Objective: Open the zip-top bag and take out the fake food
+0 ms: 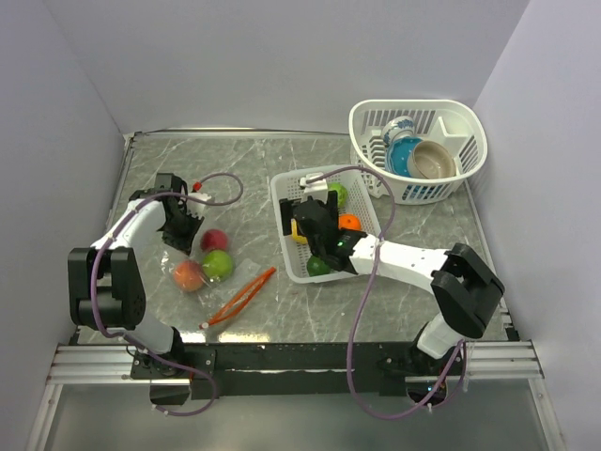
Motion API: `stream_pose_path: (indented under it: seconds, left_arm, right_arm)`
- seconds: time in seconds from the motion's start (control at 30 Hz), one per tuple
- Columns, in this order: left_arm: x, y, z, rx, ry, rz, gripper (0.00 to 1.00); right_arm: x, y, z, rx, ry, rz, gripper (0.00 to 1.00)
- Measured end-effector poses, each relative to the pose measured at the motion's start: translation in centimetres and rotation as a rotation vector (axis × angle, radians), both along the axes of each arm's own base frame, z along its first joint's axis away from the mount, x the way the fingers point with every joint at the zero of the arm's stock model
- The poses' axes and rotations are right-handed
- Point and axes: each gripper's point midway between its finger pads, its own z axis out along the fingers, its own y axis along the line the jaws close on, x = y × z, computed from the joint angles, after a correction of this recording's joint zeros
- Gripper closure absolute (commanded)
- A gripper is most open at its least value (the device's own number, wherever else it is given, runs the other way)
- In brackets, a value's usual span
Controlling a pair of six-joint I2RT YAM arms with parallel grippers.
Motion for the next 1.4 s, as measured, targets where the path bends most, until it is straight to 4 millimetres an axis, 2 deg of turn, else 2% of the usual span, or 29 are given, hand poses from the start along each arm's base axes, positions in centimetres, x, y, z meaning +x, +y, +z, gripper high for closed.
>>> stream_pose_path:
  seconds: [0.13,0.23,0.33,0.37,0.43,0.47,0.53,0.63,0.83,0.9,1.1,1.17,1.23,1.4]
  left_arm:
    - [-0.6,-0.2,0.0,-0.010,0.022,0.001,0.99]
    - [-0.6,-0.2,0.1,-0.008,0.025,0.005,0.99]
    - [-0.4,0.2,0.0,0.009,0.015,0.019,0.99]
    - [-0.3,0.3,-0.2,0.016,0.009,0.025,0.99]
    - [-0.2,0.7,-0.7,0.037,0.007,0.034,0.99]
    - [-0.2,0.9,-1.1,0.046,0.010,0.038,0.99]
    - [-0.4,1.0,-2.0,0.056,0.029,0.044,0.99]
    - [-0.6,1.0,-2.9,0.055,0.058,0.055,0.99]
    - [-0.6,1.0,-3.1,0.057,0.063,0.077,0.99]
    - [-0.6,1.1,-3.1,0.061,0.062,0.081,0.99]
    - [-0.5,1.4,-3.2,0.078,0.055,0.085,0.99]
    - [-0.5,1.5,-3.2,0.081,0.055,0.085,0.99]
    - [-0.4,1.5,-3.2,0.081,0.054,0.086,0.99]
    - [-0.5,1.5,-3.2,0.081,0.055,0.086,0.99]
  right_arm:
    - [-0.3,0.2,0.3,0.002,-0.005,0.006,0.00]
    - [-1.8,0.9,1.6,0.028,-0.039,0.057,0.00]
    - [-5.6,2.9,3.1,0.054,-0.091,0.185,0.11]
    - [-6.8,3.7,3.5,0.060,-0.103,0.225,0.20]
    - [-9.6,5.8,4.1,0.078,-0.122,0.320,0.28]
    - [-11.0,7.0,4.1,0.088,-0.123,0.373,0.38]
    - [-13.5,8.8,3.3,0.097,-0.103,0.464,0.49]
    - [-15.4,10.4,1.0,0.096,-0.054,0.536,0.52]
    - [-17.3,13.1,-6.0,0.003,0.071,0.613,0.51]
    - [-17.5,13.9,-7.0,-0.006,0.093,0.631,0.50]
    - [-17.8,16.7,-6.5,0.048,0.097,0.676,0.38]
    - [-17.8,17.5,-6.4,0.060,0.095,0.686,0.24]
    - [-17.7,18.4,-6.7,0.065,0.096,0.694,0.00]
    - [-17.2,20.8,-8.6,0.026,0.100,0.714,0.00]
